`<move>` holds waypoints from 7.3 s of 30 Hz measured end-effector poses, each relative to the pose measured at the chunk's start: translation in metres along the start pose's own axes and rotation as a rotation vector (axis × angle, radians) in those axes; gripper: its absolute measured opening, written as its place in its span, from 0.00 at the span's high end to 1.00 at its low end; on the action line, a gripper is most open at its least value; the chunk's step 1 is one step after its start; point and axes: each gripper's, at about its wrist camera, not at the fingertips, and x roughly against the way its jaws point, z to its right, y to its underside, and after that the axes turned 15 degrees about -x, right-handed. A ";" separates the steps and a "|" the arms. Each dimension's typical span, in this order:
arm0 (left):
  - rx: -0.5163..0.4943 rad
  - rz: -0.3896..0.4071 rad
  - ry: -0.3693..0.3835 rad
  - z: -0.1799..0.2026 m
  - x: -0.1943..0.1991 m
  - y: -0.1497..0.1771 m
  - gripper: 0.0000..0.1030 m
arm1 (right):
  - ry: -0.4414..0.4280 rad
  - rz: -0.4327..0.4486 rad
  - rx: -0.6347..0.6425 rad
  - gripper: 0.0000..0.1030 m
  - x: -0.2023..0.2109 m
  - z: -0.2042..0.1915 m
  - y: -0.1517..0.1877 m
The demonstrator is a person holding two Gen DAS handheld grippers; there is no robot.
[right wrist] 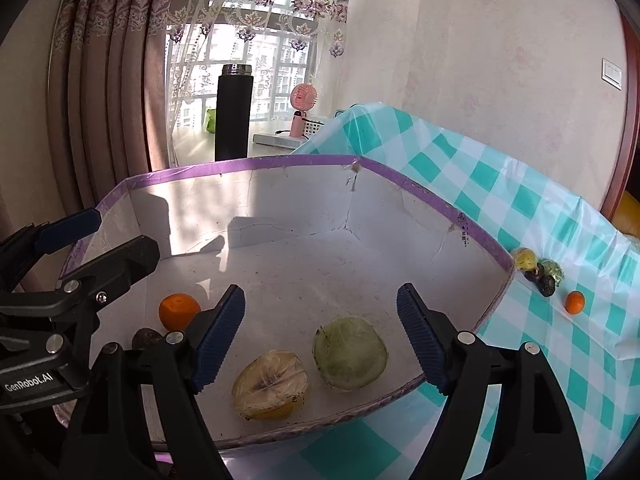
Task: Organize fruits
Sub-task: 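Open both tools to drop the melon half and dark fruit into the box, then move both tools back over the table toward the remaining fruit, then grasp the orange with the right tool while the left tool approaches a tangerine, then grasp a dark round fruit with the left tool while the right tool holds the orange, then carry the orange and dark fruit over the purple-rimmed box with both tools, then open both tools to drop the orange and dark fruit into the box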
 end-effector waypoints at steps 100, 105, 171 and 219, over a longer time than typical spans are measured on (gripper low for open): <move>-0.211 -0.441 0.412 0.397 -0.361 -0.104 0.22 | 0.316 0.020 -0.899 0.58 -0.051 0.443 0.006; -0.213 -0.450 0.392 0.416 -0.383 -0.115 0.27 | 0.311 0.007 -0.889 0.58 -0.054 0.442 0.005; -0.180 -0.276 0.640 0.287 -0.133 -0.002 0.66 | 0.306 -0.041 -0.849 0.58 0.047 0.316 0.085; 0.042 -0.163 -0.053 0.079 -0.025 -0.015 0.66 | -0.027 -0.084 -0.144 0.58 -0.017 0.046 -0.029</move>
